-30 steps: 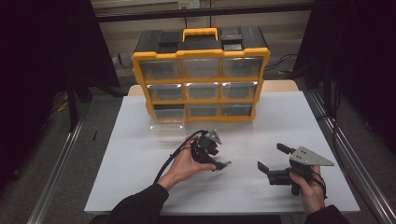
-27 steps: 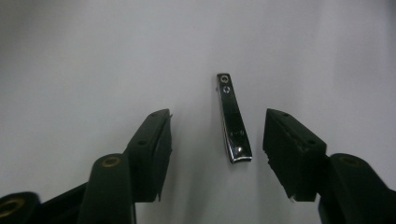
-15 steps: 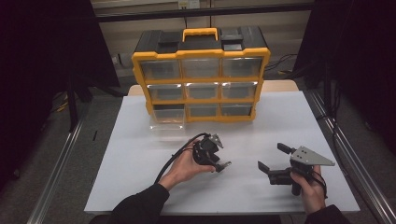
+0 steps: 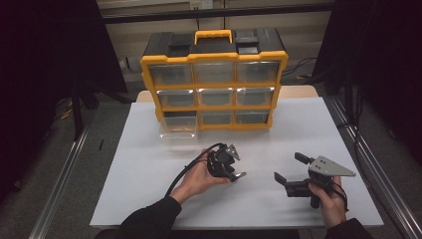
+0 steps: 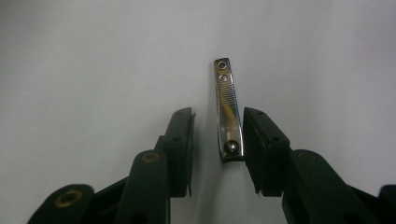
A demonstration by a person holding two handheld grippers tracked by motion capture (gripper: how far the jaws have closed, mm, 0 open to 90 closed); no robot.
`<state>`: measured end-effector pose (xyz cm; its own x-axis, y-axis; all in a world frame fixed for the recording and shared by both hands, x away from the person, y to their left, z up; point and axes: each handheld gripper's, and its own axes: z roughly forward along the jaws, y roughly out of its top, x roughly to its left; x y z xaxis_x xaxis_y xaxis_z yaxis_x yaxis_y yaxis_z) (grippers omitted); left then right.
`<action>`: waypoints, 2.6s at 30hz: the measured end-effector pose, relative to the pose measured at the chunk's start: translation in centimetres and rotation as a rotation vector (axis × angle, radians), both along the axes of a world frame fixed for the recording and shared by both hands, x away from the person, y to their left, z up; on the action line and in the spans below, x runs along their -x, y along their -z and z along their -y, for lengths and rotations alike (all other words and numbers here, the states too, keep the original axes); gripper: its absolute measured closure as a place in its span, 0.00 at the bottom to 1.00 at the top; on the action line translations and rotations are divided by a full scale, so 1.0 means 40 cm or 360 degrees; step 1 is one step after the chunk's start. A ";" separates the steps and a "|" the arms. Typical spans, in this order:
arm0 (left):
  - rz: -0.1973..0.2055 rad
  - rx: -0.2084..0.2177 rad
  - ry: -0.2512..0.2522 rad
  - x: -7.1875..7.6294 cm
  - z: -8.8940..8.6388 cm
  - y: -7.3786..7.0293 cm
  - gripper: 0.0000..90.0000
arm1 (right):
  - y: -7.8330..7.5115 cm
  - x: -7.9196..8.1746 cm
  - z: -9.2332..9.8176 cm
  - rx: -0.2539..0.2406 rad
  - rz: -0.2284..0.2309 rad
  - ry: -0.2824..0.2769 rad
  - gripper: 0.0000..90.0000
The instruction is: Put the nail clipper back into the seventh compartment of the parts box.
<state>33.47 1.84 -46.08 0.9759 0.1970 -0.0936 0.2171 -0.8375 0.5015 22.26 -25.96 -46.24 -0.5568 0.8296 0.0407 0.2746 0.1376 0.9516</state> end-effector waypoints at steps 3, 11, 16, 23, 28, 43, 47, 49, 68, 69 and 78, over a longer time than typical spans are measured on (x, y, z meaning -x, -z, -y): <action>0.0020 -0.0016 0.0010 0.001 0.003 -0.001 0.71 | 0.000 0.000 0.000 -0.0002 0.0001 0.0000 0.00; 0.0041 -0.0044 0.0028 0.000 0.013 -0.003 0.76 | 0.000 -0.001 -0.001 0.0002 -0.0001 -0.0002 0.00; 0.0043 -0.0040 0.0029 -0.001 0.011 -0.003 0.78 | -0.001 0.001 0.002 -0.0011 -0.0001 0.0003 0.01; 0.0024 -0.0051 0.0055 0.002 0.015 -0.006 0.88 | -0.001 0.003 0.004 -0.0010 0.0002 -0.0002 0.00; 0.0012 -0.0036 0.0046 -0.001 0.011 -0.005 0.88 | -0.001 0.003 0.003 -0.0008 -0.0004 -0.0003 0.00; -0.0080 0.0057 -0.0032 -0.017 -0.022 -0.006 0.88 | -0.003 0.005 0.002 -0.0004 0.0003 -0.0007 0.00; -0.0098 0.0112 -0.0058 -0.021 -0.033 -0.009 0.88 | -0.003 0.005 0.003 -0.0002 0.0007 -0.0004 0.00; -0.0097 0.0131 -0.0051 -0.021 -0.036 -0.012 0.88 | -0.003 0.006 0.003 -0.0002 0.0007 -0.0003 0.00; -0.0097 0.0247 -0.0051 -0.018 -0.064 -0.035 0.88 | -0.005 0.009 0.003 0.0000 0.0011 -0.0005 0.00; -0.0102 0.0259 -0.0061 -0.018 -0.066 -0.036 0.88 | -0.005 0.009 0.003 0.0000 0.0010 -0.0005 0.00; -0.0053 0.0284 -0.0074 -0.019 -0.086 -0.053 0.88 | -0.004 0.008 0.003 -0.0002 0.0012 -0.0003 0.00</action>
